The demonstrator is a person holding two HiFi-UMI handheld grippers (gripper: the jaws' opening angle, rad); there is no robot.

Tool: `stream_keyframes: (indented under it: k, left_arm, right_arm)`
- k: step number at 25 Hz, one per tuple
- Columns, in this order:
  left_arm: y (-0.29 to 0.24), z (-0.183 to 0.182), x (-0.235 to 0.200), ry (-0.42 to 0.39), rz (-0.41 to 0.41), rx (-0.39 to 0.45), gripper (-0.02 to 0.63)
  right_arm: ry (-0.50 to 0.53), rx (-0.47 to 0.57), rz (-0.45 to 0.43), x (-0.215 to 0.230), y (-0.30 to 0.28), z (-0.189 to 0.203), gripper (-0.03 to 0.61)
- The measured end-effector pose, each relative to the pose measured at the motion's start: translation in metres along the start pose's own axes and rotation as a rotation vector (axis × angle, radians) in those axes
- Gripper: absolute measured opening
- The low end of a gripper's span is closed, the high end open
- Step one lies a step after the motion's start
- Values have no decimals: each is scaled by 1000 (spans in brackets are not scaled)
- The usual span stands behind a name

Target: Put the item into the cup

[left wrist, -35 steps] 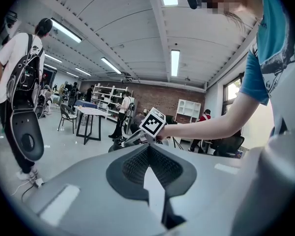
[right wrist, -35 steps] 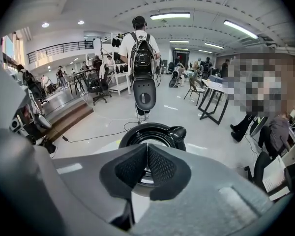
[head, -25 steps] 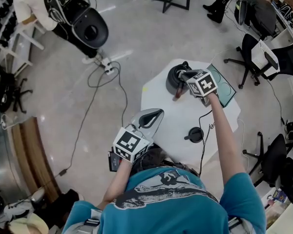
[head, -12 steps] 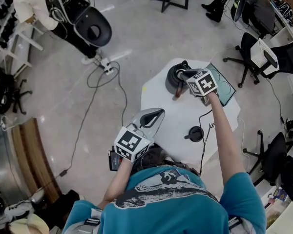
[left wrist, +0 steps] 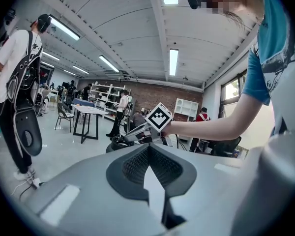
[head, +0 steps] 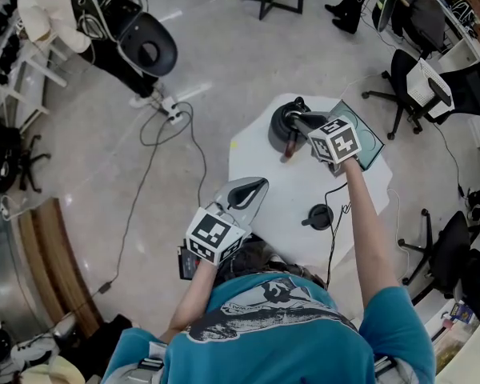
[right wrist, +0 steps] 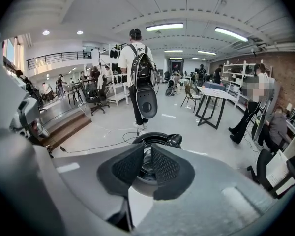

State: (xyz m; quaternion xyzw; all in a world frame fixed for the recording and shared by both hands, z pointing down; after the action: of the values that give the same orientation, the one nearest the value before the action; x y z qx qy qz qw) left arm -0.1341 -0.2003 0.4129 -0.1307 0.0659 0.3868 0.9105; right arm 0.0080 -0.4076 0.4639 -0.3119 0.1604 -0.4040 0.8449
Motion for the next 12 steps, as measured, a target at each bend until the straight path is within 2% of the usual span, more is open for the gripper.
stream_keyframes:
  k: [8,12]
  left_arm:
    - [-3,9,-4,5,30,-17,12]
    - [-7,14,-2,14,51,-28,12]
  right_arm:
    - [-94,188,37,-30,49,-1,52]
    - [-109,277,75,-52,69,5,52]
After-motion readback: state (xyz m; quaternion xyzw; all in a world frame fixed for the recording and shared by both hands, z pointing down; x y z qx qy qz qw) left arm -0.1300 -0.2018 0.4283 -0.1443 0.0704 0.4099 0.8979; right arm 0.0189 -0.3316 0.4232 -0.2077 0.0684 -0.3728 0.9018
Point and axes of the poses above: the fingertips, and each gripper's own axes: y backward along the fingers, x to its right, z out of its underside, the point moved 6 cm from there along y, backward along the fingers, and after that the axes turned 1 degree about z, right-handed, at the moved point
